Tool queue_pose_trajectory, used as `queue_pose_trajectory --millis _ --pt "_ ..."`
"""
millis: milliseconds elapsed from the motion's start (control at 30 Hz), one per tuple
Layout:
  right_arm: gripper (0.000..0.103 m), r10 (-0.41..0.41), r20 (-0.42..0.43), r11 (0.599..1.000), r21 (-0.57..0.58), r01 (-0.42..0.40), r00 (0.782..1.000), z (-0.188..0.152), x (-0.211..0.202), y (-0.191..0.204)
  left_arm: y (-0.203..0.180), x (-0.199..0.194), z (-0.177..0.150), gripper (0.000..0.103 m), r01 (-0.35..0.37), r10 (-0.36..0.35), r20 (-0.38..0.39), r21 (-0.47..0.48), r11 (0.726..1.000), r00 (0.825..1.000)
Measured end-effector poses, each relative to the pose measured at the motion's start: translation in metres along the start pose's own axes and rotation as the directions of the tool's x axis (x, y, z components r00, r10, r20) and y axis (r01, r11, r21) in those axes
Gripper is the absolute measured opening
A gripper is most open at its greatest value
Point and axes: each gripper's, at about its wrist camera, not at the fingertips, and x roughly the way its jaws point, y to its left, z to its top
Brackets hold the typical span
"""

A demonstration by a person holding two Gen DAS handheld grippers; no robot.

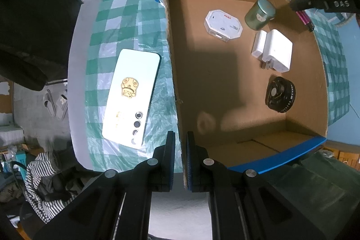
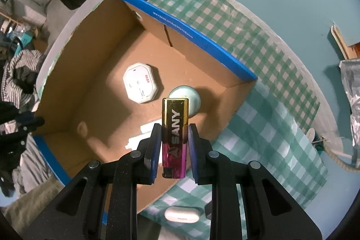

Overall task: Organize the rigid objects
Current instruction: 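Lower the SANY battery beside the green tin and open the right gripper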

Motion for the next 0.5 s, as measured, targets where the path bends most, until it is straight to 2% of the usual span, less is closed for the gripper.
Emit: queue_pose_trajectory --millis 367,500 --pt "0.022 -0.029 0.017 0.999 -0.024 0.029 0.999 0.0055 0.0033 0.0011 0.0009 -0.0013 -0.001 0.009 0.007 -0.007 0.004 -0.001 1.0 1.0" --pt "0.034 -0.019 0.02 1.0 -0.003 0.019 1.0 0.0038 -0.0008 0.0005 0.0 0.0005 -0.0013 0.009 0.005 -0.005 -0.004 0.005 1.0 1.0"
